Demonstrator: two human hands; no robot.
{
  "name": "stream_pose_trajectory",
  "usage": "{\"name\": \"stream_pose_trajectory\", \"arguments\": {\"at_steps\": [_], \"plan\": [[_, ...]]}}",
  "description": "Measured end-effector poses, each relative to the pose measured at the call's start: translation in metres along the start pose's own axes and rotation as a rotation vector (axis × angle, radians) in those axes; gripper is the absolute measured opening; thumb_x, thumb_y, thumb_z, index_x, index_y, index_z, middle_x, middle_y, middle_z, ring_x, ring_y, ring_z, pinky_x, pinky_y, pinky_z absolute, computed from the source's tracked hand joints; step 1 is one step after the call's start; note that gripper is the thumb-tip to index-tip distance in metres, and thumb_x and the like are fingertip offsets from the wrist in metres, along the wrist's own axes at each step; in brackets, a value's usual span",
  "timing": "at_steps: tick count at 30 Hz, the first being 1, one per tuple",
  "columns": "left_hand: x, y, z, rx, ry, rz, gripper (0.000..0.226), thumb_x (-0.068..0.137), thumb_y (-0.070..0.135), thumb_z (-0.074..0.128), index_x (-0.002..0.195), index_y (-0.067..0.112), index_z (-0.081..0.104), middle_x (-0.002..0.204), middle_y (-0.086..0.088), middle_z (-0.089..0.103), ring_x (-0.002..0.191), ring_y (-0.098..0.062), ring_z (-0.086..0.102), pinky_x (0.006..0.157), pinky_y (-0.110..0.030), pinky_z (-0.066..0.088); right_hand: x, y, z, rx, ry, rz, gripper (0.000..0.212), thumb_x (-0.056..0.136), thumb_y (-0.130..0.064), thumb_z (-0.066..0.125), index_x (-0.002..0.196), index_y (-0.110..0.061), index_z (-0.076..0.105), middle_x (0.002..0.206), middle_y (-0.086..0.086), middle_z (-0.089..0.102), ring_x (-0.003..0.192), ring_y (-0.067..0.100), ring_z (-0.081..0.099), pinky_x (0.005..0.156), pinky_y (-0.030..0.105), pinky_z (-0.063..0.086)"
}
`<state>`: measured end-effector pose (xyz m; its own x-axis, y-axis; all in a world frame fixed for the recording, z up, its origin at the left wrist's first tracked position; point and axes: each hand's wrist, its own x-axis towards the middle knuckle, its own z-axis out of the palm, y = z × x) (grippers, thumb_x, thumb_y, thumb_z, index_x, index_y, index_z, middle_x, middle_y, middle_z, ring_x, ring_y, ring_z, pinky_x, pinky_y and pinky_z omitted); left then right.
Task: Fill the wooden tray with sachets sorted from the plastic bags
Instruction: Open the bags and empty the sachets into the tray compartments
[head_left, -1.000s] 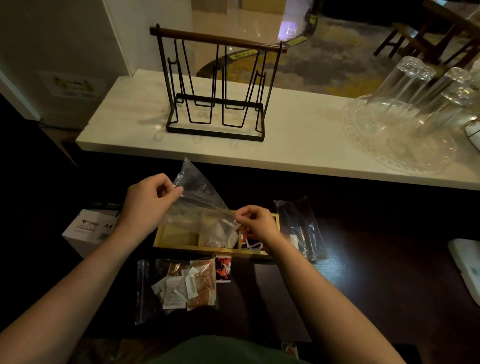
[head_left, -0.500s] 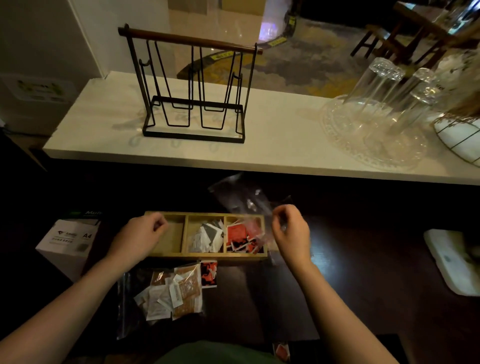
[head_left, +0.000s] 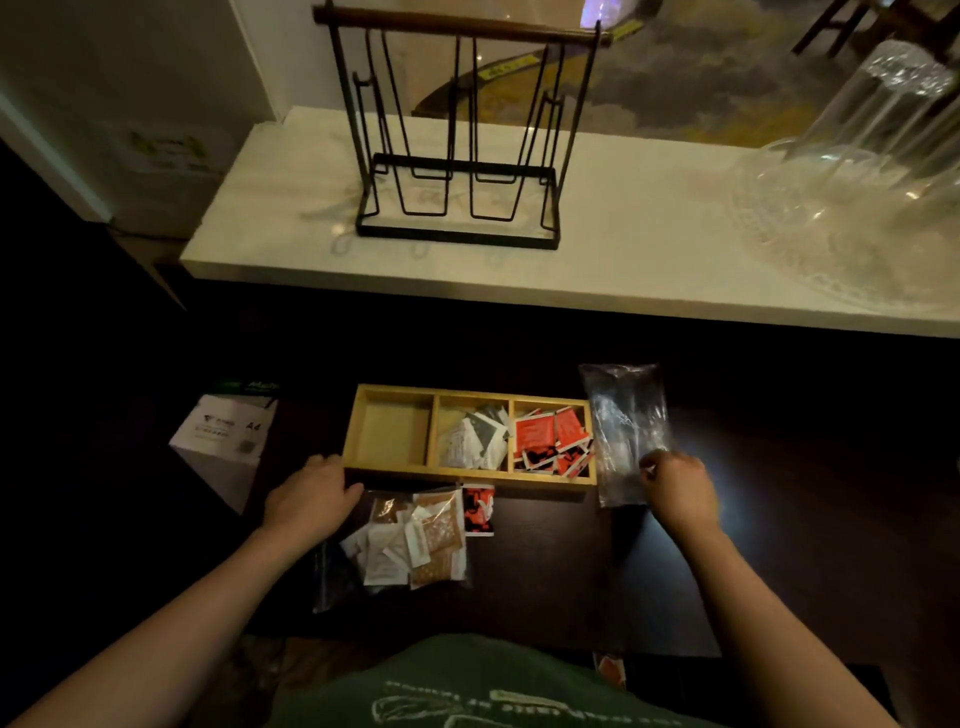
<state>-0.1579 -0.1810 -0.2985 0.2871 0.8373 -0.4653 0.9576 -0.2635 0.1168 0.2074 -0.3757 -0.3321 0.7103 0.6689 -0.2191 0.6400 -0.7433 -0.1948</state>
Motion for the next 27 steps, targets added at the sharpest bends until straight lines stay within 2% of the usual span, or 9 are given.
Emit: {"name": "stream_pose_trajectory", "arguments": {"at_steps": [2,4,8,11,14,17,21,24,27], "plan": [[-0.003,-0.011,0.006,-0.055,0.013,-0.097,0.041,0.089,0.048,0.048,0.108,0.011,0.047,0.112,-0.010,0.050,0.094,-0.030,0.057,0.067,-0.034,0.043,-0.001,-0.001,0.003,-0.125,-0.026,0.003,0.021,0.083,-0.018,0.058,0.094,-0.007,0.072,0.104,0.023,0.067,0.098,0.040,0.058,0.078,0.039,0.050],[-0.006,-0.023,0.013,-0.198,-0.034,-0.195,0.045,0.088,0.047,0.051,0.110,0.009,0.043,0.112,-0.012,0.050,0.096,-0.032,0.057,0.069,-0.034,0.042,-0.003,-0.007,0.000,-0.158,0.078,0.009,0.026,0.084,-0.021,0.058,0.096,0.000,0.068,0.104,0.028,0.063,0.097,0.044,0.055,0.078,0.044,0.048],[-0.014,-0.042,0.028,-0.629,-0.257,-0.287,0.028,0.091,0.031,0.054,0.099,0.005,0.048,0.084,-0.007,0.062,0.068,-0.019,0.063,0.051,-0.030,0.051,-0.012,-0.032,-0.012,-0.123,0.432,-0.107,0.031,0.076,-0.020,0.052,0.093,0.005,0.061,0.095,0.030,0.057,0.088,0.045,0.052,0.075,0.049,0.044],[-0.024,-0.046,0.034,-0.759,-0.310,-0.255,0.011,0.091,0.016,0.053,0.085,0.008,0.056,0.072,-0.006,0.062,0.057,-0.015,0.060,0.051,-0.026,0.050,-0.020,-0.062,-0.021,-0.071,0.453,-0.279,0.028,0.078,-0.019,0.053,0.097,-0.001,0.063,0.103,0.023,0.059,0.092,0.041,0.051,0.081,0.047,0.041],[-0.031,-0.042,0.023,-0.782,-0.271,-0.135,0.018,0.089,0.011,0.057,0.072,0.011,0.054,0.066,-0.005,0.062,0.058,-0.014,0.059,0.053,-0.026,0.050,-0.046,-0.102,-0.018,0.017,0.274,-0.472,0.023,0.078,-0.016,0.066,0.100,-0.010,0.065,0.107,0.010,0.060,0.099,0.028,0.054,0.085,0.040,0.049],[-0.038,-0.032,0.006,-0.742,-0.296,0.008,0.021,0.087,0.011,0.061,0.067,0.013,0.055,0.061,0.000,0.058,0.059,-0.011,0.058,0.054,-0.024,0.050,-0.076,-0.142,-0.011,0.224,-0.112,-0.614,0.021,0.090,-0.018,0.056,0.110,-0.021,0.061,0.115,-0.006,0.054,0.100,0.006,0.053,0.089,0.025,0.051],[-0.050,-0.002,-0.013,-0.749,-0.310,0.170,0.022,0.087,0.014,0.062,0.066,0.017,0.057,0.062,0.002,0.061,0.061,-0.010,0.060,0.053,-0.020,0.049,-0.107,-0.186,-0.006,0.471,-0.600,-0.729,0.021,0.091,-0.029,0.061,0.109,-0.020,0.060,0.111,-0.003,0.060,0.093,0.006,0.059,0.079,0.021,0.052],[-0.053,0.023,-0.019,-0.749,-0.232,0.222,0.023,0.087,0.014,0.061,0.065,0.019,0.055,0.059,0.003,0.058,0.055,-0.004,0.055,0.053,-0.020,0.044,-0.118,-0.200,-0.006,0.582,-0.672,-0.650,0.035,0.083,-0.034,0.070,0.109,-0.017,0.053,0.107,0.002,0.063,0.093,0.012,0.060,0.076,0.022,0.052],[-0.055,0.045,-0.017,-0.680,-0.113,0.202,0.025,0.086,0.020,0.063,0.063,0.022,0.053,0.060,0.004,0.056,0.057,-0.009,0.052,0.057,-0.029,0.041,-0.115,-0.200,-0.010,0.659,-0.620,-0.521,0.035,0.080,-0.032,0.073,0.100,-0.021,0.047,0.095,-0.006,0.060,0.078,0.002,0.056,0.063,0.011,0.045]]}}
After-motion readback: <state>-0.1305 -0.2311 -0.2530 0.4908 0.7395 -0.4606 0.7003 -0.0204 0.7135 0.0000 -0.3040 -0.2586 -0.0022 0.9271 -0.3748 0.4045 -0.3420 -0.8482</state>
